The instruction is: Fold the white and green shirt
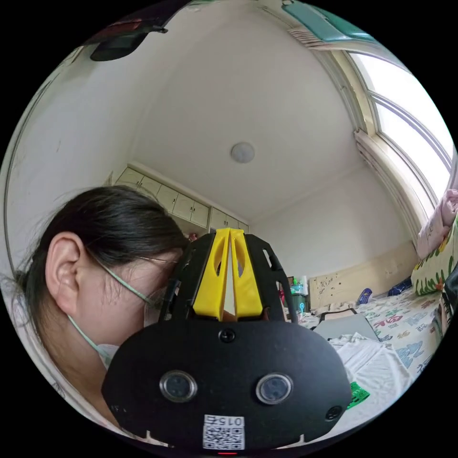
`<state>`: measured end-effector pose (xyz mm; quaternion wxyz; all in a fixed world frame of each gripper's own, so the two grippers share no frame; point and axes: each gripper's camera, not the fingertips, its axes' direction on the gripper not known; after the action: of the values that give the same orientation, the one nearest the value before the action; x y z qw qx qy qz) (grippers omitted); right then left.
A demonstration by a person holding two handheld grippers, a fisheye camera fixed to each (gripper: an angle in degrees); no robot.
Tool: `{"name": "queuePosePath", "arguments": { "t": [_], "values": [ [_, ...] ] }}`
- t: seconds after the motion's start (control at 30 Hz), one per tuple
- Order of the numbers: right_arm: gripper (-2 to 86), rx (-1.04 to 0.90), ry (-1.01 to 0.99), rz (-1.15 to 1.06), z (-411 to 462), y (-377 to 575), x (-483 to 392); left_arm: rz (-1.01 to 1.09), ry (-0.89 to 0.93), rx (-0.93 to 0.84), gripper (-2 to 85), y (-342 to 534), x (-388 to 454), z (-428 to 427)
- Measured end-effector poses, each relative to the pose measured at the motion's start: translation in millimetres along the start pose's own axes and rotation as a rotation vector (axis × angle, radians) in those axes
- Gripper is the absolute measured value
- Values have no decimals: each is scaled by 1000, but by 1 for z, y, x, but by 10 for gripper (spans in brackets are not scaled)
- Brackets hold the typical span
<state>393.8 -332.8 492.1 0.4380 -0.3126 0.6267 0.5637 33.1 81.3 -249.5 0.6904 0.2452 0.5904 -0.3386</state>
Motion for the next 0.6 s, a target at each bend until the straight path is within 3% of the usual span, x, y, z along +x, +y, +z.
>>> {"name": "queuePosePath", "arguments": {
  "t": [0.6],
  "values": [
    [-6,-10,-84,-94,55,71,-9,-10,3,14,12,-4,-39,-22]
  ]
}}
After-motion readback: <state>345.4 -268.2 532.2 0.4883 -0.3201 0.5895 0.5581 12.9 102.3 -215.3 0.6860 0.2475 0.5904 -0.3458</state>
